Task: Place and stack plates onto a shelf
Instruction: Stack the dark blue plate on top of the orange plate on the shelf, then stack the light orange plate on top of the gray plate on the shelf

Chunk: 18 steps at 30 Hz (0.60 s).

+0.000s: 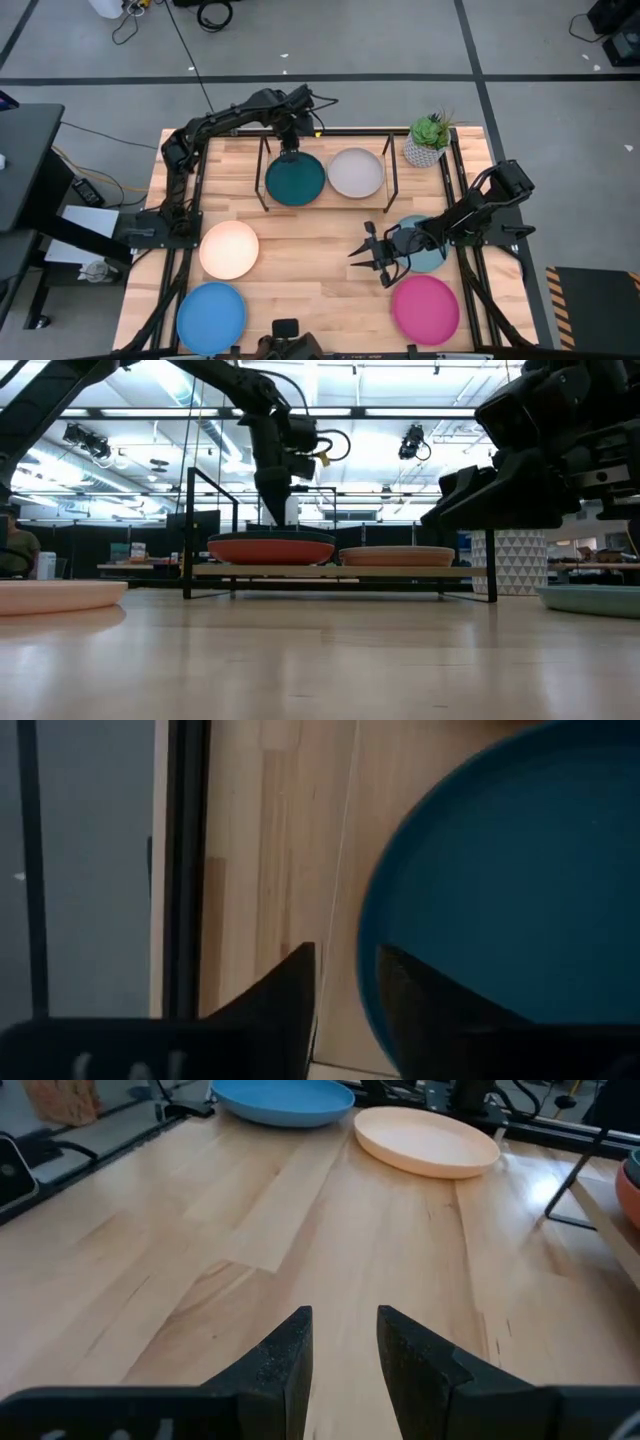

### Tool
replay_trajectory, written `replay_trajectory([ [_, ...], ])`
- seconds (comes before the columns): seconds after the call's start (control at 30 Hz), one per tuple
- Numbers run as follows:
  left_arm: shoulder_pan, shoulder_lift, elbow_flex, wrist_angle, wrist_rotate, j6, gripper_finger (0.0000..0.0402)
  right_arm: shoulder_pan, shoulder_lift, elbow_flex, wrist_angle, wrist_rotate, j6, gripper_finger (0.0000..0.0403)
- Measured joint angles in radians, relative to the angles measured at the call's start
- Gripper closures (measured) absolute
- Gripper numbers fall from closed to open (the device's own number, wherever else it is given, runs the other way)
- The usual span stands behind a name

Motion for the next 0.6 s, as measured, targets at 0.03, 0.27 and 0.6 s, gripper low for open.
replay_trajectory([
  [0.03, -0.005, -0.002, 0.013, 0.002, 0.0, 0.001, 0.0273, 0.0, 0.0, 0.0, -0.006, 0.008, -0.001, 0.0283],
  [0.27, -0.097, -0.004, 0.083, -0.014, 0.045, -0.021, 0.026, 0.0, 0.0, 0.0, -0.022, 0.06, -0.051, 0.0282],
  [0.6, -0.356, -0.005, 0.081, -0.173, 0.049, -0.193, 0.0261, -0.002, -0.003, 0.0, -0.022, 0.107, -0.205, 0.0282],
])
